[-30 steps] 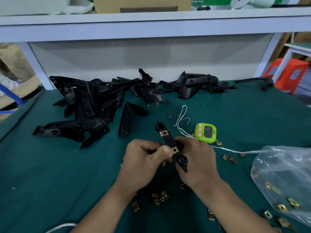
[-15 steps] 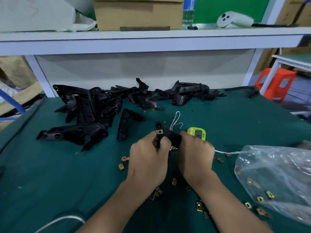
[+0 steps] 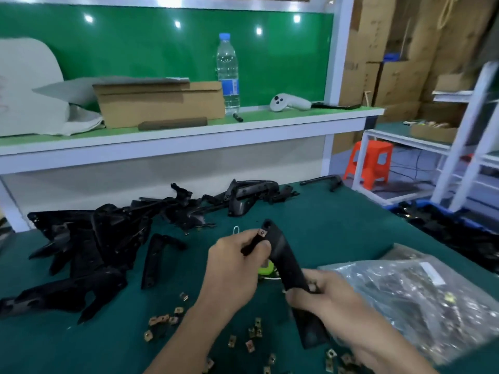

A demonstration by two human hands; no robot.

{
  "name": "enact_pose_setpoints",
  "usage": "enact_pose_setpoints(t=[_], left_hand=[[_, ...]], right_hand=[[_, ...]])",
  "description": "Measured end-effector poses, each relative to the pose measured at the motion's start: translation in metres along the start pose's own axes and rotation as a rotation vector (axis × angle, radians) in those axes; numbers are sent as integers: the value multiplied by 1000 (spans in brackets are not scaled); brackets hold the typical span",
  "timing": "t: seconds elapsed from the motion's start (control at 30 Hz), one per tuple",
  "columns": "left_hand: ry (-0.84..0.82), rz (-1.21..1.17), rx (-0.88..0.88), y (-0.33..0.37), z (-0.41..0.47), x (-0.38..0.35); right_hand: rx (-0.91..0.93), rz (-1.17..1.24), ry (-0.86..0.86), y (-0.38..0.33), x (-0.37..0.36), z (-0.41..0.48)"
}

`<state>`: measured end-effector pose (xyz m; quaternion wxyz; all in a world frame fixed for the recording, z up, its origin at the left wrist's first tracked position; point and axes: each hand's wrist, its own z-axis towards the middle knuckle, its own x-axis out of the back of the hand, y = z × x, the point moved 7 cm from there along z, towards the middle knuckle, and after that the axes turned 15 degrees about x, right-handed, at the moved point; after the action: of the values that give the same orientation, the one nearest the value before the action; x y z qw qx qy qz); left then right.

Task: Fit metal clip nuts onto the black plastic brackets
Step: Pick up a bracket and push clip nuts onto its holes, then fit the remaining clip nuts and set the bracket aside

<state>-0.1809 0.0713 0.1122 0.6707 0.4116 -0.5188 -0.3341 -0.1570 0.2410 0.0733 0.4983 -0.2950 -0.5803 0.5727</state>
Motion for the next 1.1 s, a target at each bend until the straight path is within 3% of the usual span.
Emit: enact_pose_setpoints(t=[0.13,0.3,0.5,0.67,0.73,0.83,0.97,1.1], left_hand=[[-66,-394,282,21,4,-67],[-188,-194,139,81,-5,-163],[-628,-11,202,131,-33,-285],[-882,-307,433,189,-23,-339],[-796,-188,391,189,-7,-346],[-586,-19,251,175,17,-324],[-401,-27,171,137,48,-272],[-244,-73,133,97,59,-207]], right_hand=[[-95,419,321,6,50,-34],[-159,598,644,24,121,-97],[-295,700,891,49,203,-163],[-186,831,1058,38,331,-106],[-276,730,1059,54,357,-89],[-392,545,1003,85,339,-75],[-217,389,959,85,283,-36],[-90,-103,710,46,222,8]])
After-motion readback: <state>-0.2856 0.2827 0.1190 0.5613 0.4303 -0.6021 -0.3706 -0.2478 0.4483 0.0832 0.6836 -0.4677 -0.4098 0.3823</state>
